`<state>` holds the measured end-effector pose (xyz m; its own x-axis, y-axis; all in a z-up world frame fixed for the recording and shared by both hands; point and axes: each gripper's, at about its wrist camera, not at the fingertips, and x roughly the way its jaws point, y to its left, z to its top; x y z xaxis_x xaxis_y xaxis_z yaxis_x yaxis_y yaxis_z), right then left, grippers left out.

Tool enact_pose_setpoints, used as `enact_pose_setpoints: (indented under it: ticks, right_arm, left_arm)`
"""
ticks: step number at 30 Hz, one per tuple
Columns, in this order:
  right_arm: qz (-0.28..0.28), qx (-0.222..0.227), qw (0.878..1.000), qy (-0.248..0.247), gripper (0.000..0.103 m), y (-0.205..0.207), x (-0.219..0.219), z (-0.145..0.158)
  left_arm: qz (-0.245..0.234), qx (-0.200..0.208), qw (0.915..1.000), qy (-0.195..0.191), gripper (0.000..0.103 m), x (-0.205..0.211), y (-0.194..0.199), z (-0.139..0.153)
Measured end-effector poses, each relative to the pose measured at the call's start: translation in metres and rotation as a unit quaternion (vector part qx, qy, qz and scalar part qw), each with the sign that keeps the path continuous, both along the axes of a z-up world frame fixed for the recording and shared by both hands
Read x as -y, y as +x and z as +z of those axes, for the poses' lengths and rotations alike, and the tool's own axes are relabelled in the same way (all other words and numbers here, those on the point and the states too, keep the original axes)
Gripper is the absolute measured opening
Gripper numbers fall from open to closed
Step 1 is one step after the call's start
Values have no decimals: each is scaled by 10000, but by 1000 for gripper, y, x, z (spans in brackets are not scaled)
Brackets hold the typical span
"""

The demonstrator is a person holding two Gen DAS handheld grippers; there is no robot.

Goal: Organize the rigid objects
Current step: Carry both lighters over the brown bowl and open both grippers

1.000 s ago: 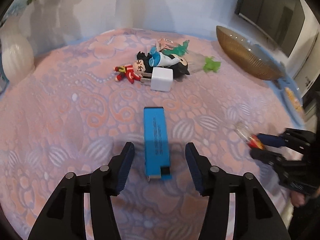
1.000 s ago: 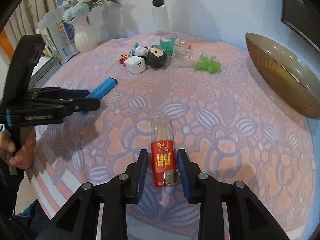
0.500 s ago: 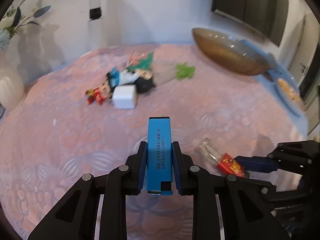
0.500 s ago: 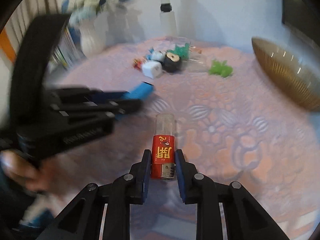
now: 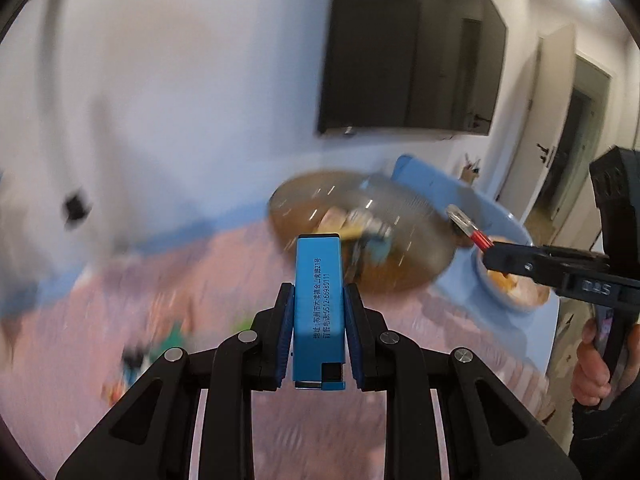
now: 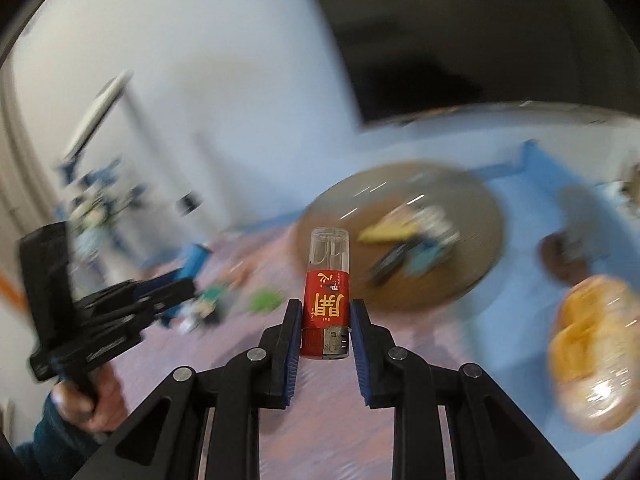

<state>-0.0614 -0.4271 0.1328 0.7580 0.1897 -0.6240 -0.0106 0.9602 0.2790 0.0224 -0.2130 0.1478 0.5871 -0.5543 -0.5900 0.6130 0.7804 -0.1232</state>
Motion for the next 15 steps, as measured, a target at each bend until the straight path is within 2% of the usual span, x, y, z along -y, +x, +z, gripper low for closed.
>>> enact_pose_setpoints:
  ticks: [3, 7, 11, 15]
  right_arm:
    - [-400, -85, 9990, -152, 23, 19, 18, 14]
    - [-355, -391, 9977, 429, 23, 44, 34, 3]
    - [-548, -754, 9956, -24, 23, 54, 27, -15]
    - [-506, -913, 9943, -213, 23, 61, 23, -26]
  left_arm:
    - [-92, -64, 9999, -37, 21, 31, 20, 6]
    - [-251, -342, 9991, 41, 21, 64, 39, -9]
    - [-338, -575, 9977, 120, 21, 80, 45, -27]
    - [-366, -725, 9965, 204, 21, 90, 50, -38]
